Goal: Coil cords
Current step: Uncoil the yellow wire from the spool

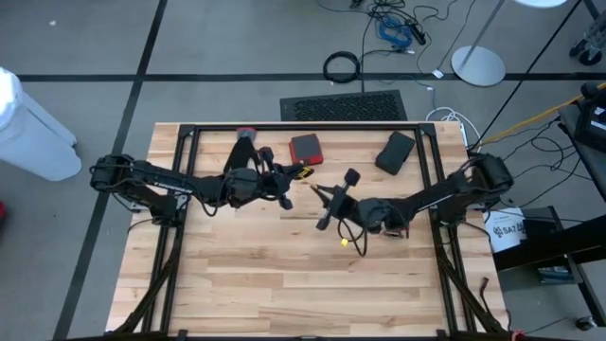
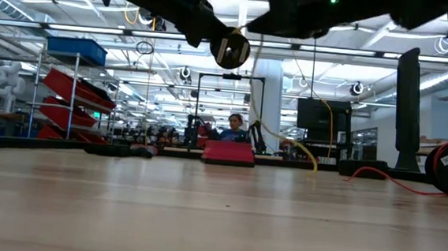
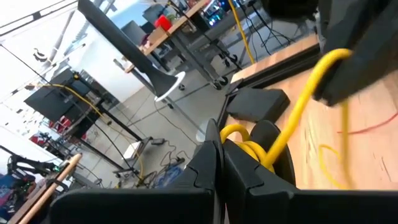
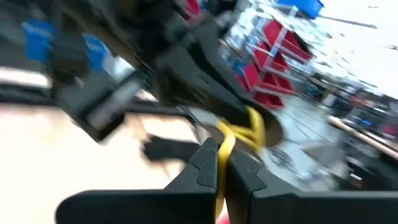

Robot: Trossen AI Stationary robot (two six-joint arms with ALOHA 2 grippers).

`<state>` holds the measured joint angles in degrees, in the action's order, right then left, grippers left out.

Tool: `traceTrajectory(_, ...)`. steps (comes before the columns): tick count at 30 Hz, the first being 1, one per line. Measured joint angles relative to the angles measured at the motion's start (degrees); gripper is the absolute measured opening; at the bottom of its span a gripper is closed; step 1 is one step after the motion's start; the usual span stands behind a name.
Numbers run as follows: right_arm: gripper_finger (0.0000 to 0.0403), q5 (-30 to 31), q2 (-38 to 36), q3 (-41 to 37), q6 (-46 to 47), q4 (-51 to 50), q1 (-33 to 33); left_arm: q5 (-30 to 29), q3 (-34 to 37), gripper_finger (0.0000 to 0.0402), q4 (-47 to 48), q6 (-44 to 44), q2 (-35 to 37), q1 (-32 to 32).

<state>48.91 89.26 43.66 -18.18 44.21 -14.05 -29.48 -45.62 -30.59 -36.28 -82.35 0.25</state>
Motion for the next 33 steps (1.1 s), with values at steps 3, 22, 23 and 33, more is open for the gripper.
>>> traceTrajectory(3, 0.0, -0.11, -3.45, 0.0, 6.76, -9.77, 0.57, 1.59, -0.01, 0.001, -1.41, 1.7, 0.0, 0.05)
traceTrajectory(22, 0.0, -18.87, -1.28, 0.0, 29.1, -28.6, 6.7, 15.44, 0.02, 0.0011, 11.86, 25.21, -6.25, 7.51)
traceTrajectory(23, 0.0, -20.35, -1.25, -0.02, 29.41, -29.66, 6.94, 16.07, -0.01, 0.0011, 11.73, 25.88, -7.6, 7.51)
traceTrajectory(33, 0.0, -26.55, -1.19, -0.04, 35.53, -40.26, 7.02, 21.49, -0.23, 0.0011, 7.99, 32.93, -18.44, 7.45)
